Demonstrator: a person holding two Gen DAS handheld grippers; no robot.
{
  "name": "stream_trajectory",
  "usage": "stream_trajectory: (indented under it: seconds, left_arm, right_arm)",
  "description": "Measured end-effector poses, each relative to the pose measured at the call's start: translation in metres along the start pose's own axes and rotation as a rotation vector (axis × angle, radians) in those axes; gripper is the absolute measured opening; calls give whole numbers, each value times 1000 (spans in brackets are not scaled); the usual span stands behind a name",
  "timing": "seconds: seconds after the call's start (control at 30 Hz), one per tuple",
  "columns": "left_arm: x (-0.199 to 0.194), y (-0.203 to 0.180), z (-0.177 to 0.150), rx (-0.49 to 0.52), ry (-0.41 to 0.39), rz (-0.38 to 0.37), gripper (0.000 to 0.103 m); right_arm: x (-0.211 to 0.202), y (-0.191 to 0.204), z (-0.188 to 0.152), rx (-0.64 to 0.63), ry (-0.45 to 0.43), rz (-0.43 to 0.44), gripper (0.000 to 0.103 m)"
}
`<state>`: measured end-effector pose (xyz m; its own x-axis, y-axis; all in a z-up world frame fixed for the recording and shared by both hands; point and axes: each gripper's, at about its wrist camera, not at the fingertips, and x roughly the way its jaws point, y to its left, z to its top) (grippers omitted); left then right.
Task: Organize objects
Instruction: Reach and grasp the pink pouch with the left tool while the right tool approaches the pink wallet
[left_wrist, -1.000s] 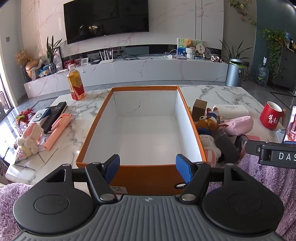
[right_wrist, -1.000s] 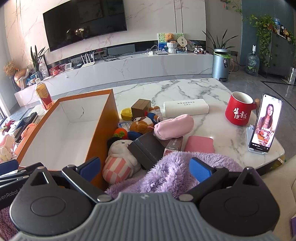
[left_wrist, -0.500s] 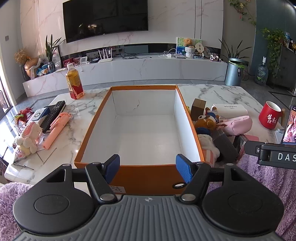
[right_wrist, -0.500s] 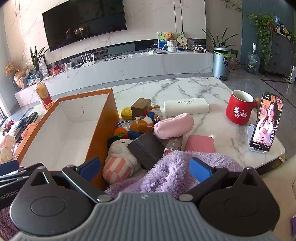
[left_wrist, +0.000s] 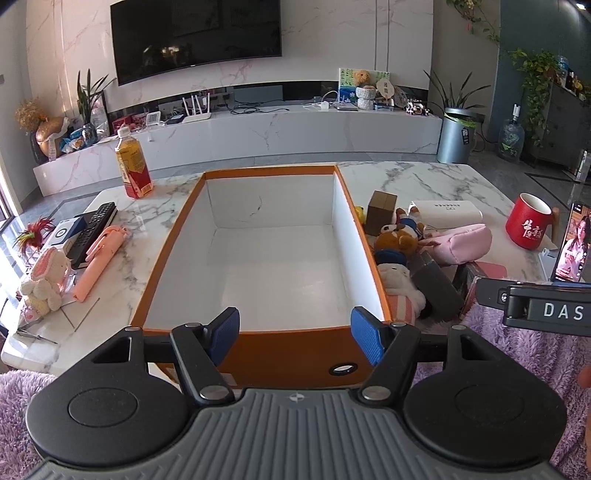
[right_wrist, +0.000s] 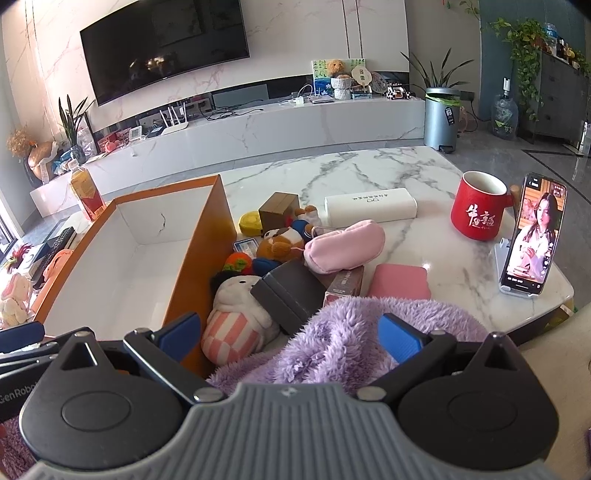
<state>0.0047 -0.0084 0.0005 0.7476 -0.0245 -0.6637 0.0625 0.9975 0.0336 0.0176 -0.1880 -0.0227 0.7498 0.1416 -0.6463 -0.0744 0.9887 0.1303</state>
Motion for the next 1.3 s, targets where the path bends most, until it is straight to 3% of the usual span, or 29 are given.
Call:
stream_trajectory:
  seconds: [0.2, 0.4, 0.57, 0.7, 0.8, 0.9, 1.07, 1.2, 1.3]
  left_arm:
    - [6, -10, 10, 47, 9, -28, 69]
    - [19, -28, 26, 117, 31, -119, 64]
    - [35, -47, 39, 164, 70, -213, 50]
    - [50, -61, 50, 189, 110, -283, 41]
    - [64, -69, 57, 202, 142, -325, 37]
    - [78, -77, 64, 206, 173, -378, 37]
    - [107, -88, 77, 205, 238, -402, 37]
    - [132, -93, 89, 188, 297, -431, 49]
    - [153, -98, 96, 170, 356, -446, 51]
  right_arm:
    - [6, -7, 3, 3, 7, -12, 102]
    - [19, -18, 10, -3, 27, -31, 101]
    - [35, -27, 17, -9, 65, -26, 93]
    - [49, -40, 24, 15, 108, 2, 74]
    - [61, -54, 30, 54, 141, 29, 72]
    - [73, -66, 37, 96, 174, 59, 71]
    - [87, -87, 50, 169, 197, 85, 71]
    - [101, -97, 63, 200, 211, 97, 71]
    - [112, -102, 72, 218, 217, 104, 70]
